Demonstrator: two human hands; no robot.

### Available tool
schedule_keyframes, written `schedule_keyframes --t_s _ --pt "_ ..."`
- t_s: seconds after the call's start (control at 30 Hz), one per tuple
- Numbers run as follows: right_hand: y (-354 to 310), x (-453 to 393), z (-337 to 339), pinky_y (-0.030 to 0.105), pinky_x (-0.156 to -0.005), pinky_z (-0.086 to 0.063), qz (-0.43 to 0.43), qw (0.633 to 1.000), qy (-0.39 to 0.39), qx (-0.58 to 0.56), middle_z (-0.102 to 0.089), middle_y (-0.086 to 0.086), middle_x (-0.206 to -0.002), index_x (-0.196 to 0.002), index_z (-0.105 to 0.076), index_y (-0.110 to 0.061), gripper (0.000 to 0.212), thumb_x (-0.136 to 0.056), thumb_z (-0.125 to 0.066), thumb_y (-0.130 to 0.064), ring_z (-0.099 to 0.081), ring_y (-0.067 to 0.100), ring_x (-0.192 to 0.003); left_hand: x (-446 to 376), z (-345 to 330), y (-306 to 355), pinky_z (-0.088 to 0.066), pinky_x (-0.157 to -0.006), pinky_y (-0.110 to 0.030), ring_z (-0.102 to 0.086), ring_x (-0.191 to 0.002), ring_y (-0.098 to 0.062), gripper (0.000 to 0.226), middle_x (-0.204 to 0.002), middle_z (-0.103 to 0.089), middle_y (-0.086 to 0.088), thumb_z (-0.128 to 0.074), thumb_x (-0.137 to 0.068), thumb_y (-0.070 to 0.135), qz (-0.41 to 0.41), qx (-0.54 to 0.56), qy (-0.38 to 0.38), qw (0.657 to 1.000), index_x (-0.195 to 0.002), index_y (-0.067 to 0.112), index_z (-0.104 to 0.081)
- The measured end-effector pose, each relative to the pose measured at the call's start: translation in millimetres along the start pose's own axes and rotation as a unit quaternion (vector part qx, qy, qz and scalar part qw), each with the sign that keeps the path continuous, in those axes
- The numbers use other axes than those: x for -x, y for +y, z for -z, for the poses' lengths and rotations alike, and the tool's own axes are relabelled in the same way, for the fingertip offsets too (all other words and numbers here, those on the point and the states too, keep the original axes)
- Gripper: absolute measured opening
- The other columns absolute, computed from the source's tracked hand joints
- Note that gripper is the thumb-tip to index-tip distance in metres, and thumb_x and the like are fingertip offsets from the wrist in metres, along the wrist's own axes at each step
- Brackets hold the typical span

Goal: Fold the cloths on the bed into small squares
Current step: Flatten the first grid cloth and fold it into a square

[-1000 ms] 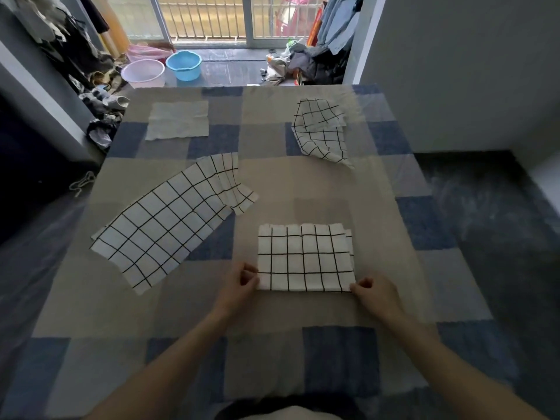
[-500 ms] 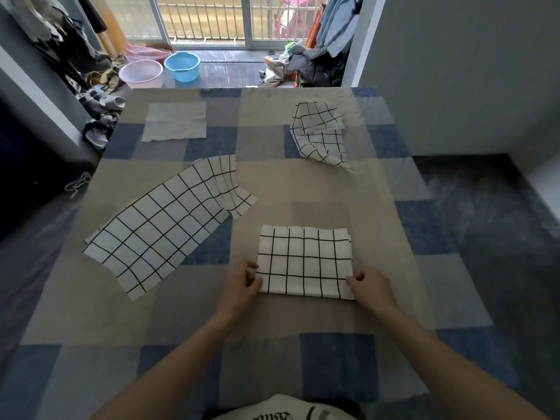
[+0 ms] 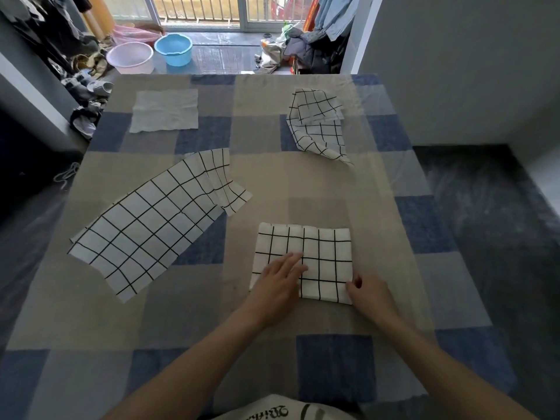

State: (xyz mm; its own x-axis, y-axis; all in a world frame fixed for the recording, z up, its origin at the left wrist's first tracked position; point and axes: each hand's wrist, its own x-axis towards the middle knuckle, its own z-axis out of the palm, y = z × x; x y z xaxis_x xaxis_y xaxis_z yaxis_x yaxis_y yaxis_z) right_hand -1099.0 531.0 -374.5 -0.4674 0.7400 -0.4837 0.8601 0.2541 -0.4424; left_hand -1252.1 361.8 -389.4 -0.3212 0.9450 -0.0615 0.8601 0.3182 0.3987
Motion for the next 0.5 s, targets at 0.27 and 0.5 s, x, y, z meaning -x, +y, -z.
schedule_keyframes --t_s 0.27,0.5 --pt "-3.6 0.9 6.3 0.032 -0.064 -0.041 -0.006 1.000 0.025 0.012 -0.054 0.002 -0.090 -0.093 -0.054 -0.011 0.012 -0.089 -0.058 -0.021 -0.053 0.020 -0.080 -4.6 -19.3 -11.4 0.017 -0.117 -0.037 0.035 -0.140 -0.013 0.065 -0.154 0.030 0.010 -0.009 -0.094 0.050 0.019 -0.071 -0.126 0.989 -0.153 0.030 0.010" --pt "-55.9 19.9 -30.5 0.030 -0.087 -0.048 0.268 0.954 0.132 0.024 -0.037 0.006 -0.126 -0.122 -0.048 -0.015 0.037 -0.086 -0.058 -0.017 -0.048 0.017 -0.103 -4.6 -23.4 -13.3 0.019 -0.116 -0.038 0.036 -0.139 -0.009 0.072 -0.157 0.028 0.007 -0.003 -0.091 0.068 0.014 -0.064 -0.129 0.989 -0.150 0.031 0.016"
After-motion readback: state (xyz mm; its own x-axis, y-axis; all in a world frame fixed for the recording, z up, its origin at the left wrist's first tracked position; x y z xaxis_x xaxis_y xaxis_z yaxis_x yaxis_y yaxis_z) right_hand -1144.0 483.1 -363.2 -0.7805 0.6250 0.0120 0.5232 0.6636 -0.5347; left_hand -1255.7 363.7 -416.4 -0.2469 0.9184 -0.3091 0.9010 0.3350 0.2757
